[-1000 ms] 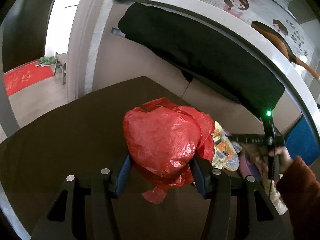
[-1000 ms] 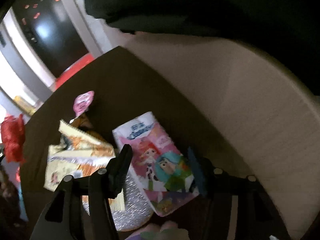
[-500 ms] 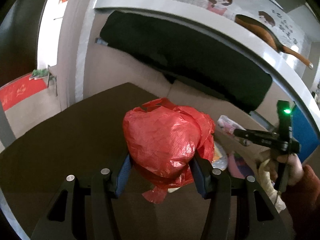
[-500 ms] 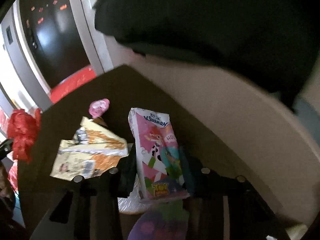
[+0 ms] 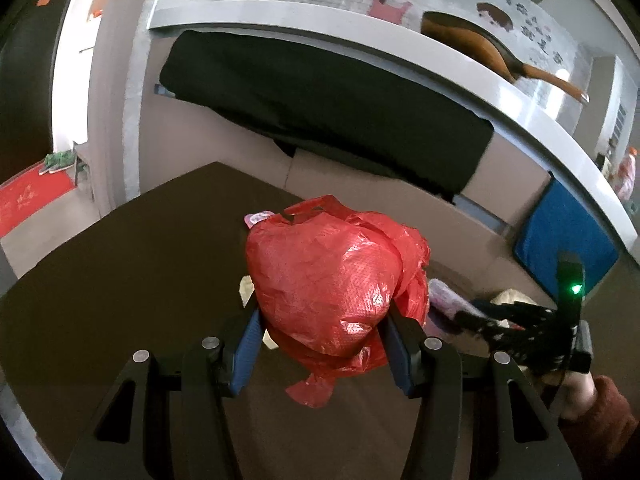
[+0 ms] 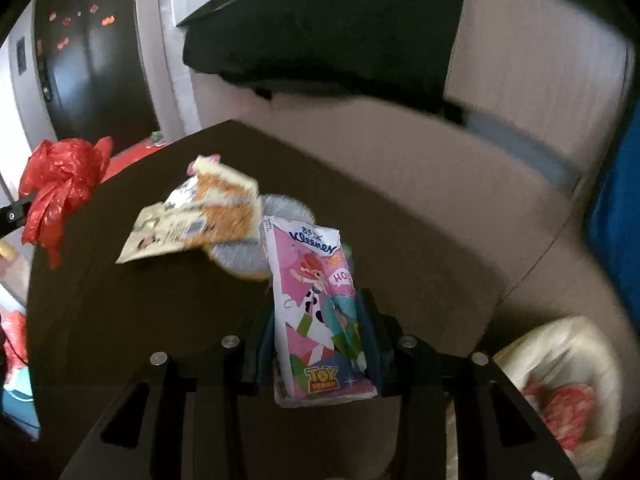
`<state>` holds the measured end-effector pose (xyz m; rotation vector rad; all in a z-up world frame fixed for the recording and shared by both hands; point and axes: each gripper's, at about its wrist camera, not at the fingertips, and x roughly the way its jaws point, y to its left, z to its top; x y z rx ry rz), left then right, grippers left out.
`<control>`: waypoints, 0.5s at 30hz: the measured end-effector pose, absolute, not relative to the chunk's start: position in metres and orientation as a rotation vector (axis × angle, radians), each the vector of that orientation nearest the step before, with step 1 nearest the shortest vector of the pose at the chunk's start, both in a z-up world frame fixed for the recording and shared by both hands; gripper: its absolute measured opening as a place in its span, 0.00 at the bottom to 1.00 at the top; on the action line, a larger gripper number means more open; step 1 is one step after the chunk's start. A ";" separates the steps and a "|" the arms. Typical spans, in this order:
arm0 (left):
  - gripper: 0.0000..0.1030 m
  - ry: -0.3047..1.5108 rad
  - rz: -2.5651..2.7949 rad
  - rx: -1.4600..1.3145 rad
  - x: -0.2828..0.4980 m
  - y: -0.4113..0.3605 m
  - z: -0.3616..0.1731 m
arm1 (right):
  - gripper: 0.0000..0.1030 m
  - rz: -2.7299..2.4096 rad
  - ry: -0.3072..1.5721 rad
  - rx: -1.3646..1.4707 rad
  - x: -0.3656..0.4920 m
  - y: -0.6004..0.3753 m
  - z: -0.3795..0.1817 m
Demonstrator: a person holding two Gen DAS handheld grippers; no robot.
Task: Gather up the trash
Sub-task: 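Grasp the pink Kleenex tissue pack with the right gripper while the left holds the red bag, then lift the red bag and tissue pack and carry them toward the bin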
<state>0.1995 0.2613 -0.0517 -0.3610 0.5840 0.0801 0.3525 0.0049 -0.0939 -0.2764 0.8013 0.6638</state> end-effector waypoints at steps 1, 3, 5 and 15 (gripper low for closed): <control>0.54 0.586 0.078 -0.353 0.199 0.259 -0.051 | 0.39 0.678 0.801 -0.299 0.350 0.007 -0.099; 0.54 0.592 0.075 -0.347 0.199 0.256 -0.051 | 0.47 0.690 0.791 -0.329 0.346 0.011 -0.103; 0.54 0.600 0.073 -0.346 0.201 0.255 -0.052 | 0.50 0.727 0.764 -0.333 0.339 0.012 -0.101; 0.54 0.638 0.063 -0.360 0.211 0.255 -0.064 | 0.53 0.740 0.795 -0.347 0.349 0.031 -0.114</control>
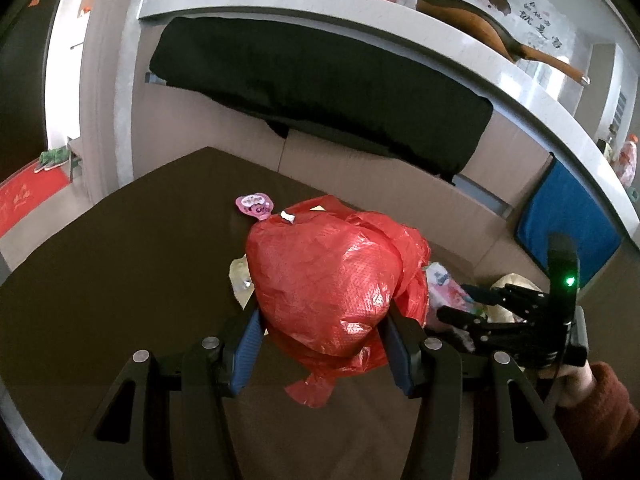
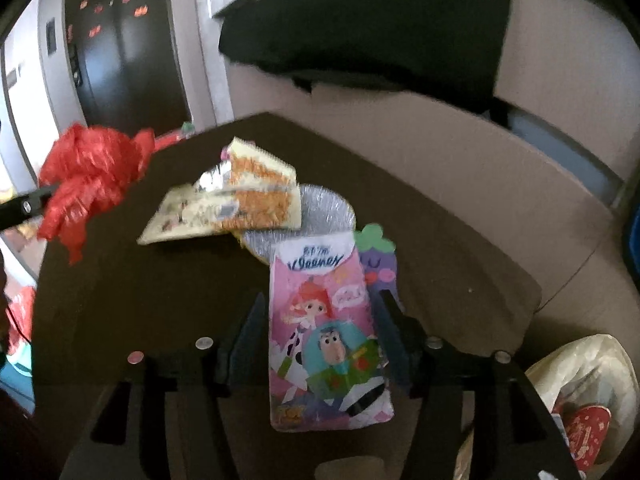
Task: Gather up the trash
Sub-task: 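Lift the red bag and tissue pack and carry them toward the bin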
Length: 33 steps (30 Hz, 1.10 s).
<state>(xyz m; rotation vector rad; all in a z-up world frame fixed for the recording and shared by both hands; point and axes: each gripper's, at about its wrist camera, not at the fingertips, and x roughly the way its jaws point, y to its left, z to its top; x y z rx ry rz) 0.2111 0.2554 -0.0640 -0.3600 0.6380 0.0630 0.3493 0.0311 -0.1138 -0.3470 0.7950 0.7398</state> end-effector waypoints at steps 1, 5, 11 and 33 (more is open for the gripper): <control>0.54 0.641 0.065 -0.363 0.212 0.256 -0.065 | 0.53 0.728 0.797 -0.363 0.350 0.033 -0.117; 0.54 0.636 0.080 -0.354 0.212 0.256 -0.064 | 0.47 0.707 0.811 -0.334 0.354 0.031 -0.121; 0.54 0.575 0.079 -0.294 0.209 0.235 -0.043 | 0.40 0.688 0.726 -0.229 0.338 0.001 -0.081; 0.54 0.296 -0.135 -0.046 0.226 0.045 0.067 | 0.40 0.408 0.354 -0.137 0.235 -0.160 0.066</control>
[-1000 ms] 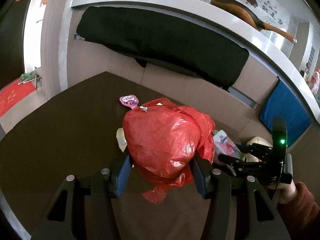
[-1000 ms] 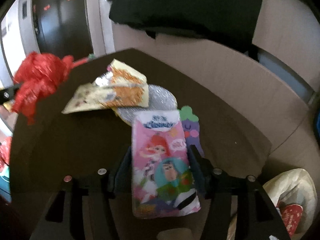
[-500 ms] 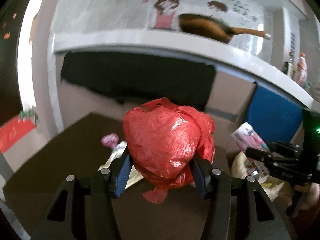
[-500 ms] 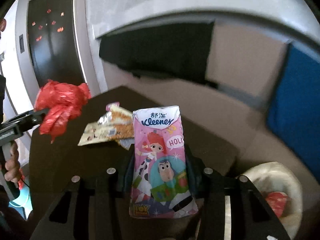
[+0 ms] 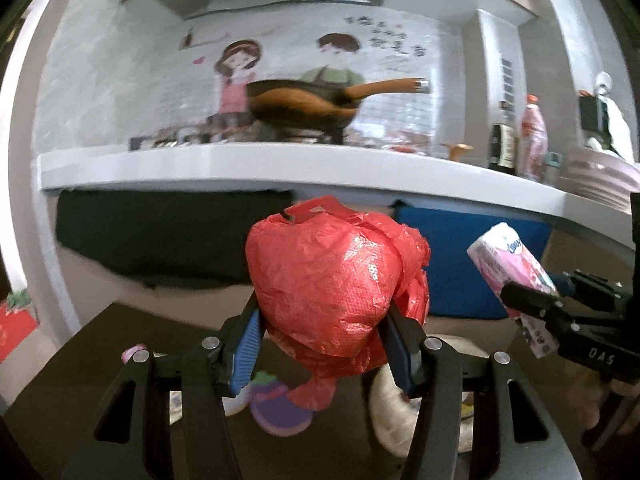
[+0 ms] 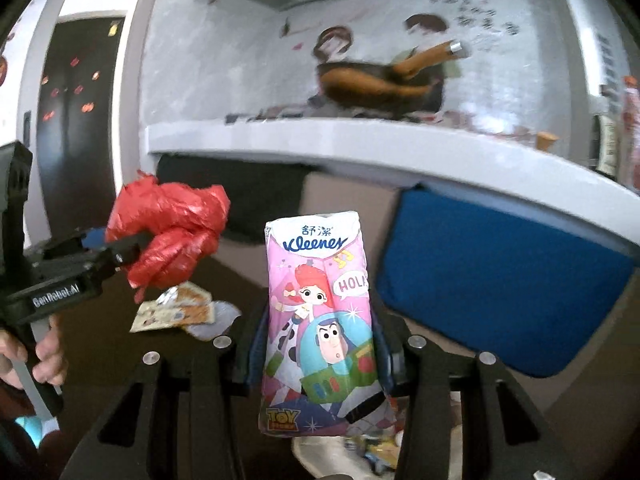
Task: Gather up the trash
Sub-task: 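Lift the red bag and tissue pack and carry them toward the bin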
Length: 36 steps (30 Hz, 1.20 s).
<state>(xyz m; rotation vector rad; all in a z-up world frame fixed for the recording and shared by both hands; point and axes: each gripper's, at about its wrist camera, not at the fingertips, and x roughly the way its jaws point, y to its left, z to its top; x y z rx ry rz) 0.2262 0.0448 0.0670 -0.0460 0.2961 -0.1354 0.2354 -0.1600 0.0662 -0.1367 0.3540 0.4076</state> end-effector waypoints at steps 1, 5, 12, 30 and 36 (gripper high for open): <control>0.54 0.291 -0.150 -0.036 0.227 0.037 0.069 | 0.40 0.393 0.345 -0.129 0.234 -0.168 0.070; 0.54 0.287 -0.199 -0.010 0.234 0.006 0.075 | 0.40 0.335 0.327 -0.112 0.228 -0.195 0.076; 0.54 0.322 -0.266 -0.015 0.247 -0.033 0.068 | 0.41 0.260 0.318 -0.089 0.225 -0.225 0.077; 0.54 0.447 -0.325 -0.004 0.286 -0.072 0.017 | 0.42 0.203 0.414 0.000 0.249 -0.261 0.031; 0.54 0.503 -0.338 -0.020 0.306 -0.073 -0.002 | 0.42 0.201 0.468 0.013 0.267 -0.261 0.010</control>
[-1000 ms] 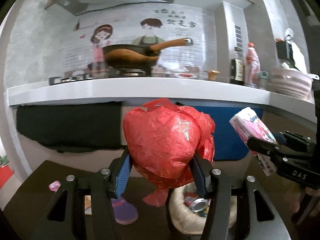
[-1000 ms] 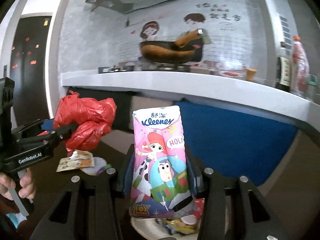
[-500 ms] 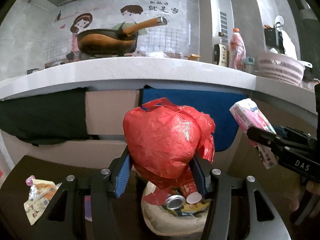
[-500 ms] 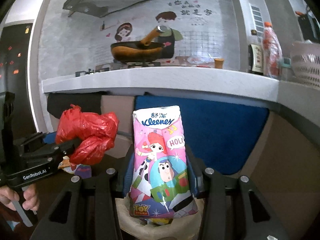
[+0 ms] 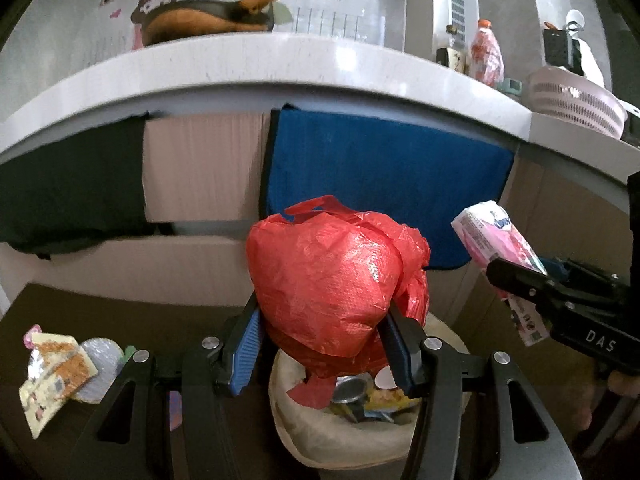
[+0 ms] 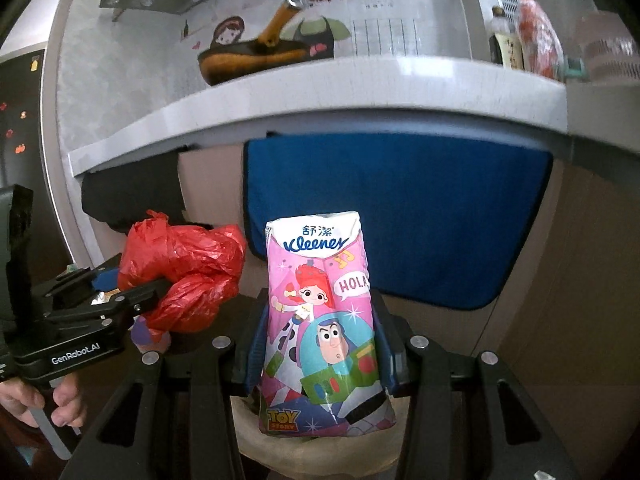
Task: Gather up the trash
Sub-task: 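Lift the red bag and tissue pack and carry them toward the bin, then open both grippers over the bin to drop the bag and tissue pack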
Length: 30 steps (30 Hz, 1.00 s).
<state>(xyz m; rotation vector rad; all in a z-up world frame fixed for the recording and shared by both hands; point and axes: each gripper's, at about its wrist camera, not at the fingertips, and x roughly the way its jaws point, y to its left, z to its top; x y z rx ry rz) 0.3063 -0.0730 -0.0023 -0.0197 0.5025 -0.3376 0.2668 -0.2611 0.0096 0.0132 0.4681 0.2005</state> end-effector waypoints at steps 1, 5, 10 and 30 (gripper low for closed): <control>0.54 0.512 -0.341 -0.024 0.309 -0.073 -0.005 | 0.42 0.201 0.475 0.016 0.270 -0.261 0.007; 0.54 0.543 -0.347 -0.035 0.320 -0.073 -0.015 | 0.42 0.197 0.496 0.018 0.279 -0.262 -0.001; 0.54 0.592 -0.379 -0.068 0.336 -0.073 -0.028 | 0.42 0.195 0.520 0.033 0.290 -0.264 -0.012; 0.63 0.691 -0.379 -0.294 0.361 0.025 -0.043 | 0.58 0.213 0.571 0.214 0.313 -0.283 -0.049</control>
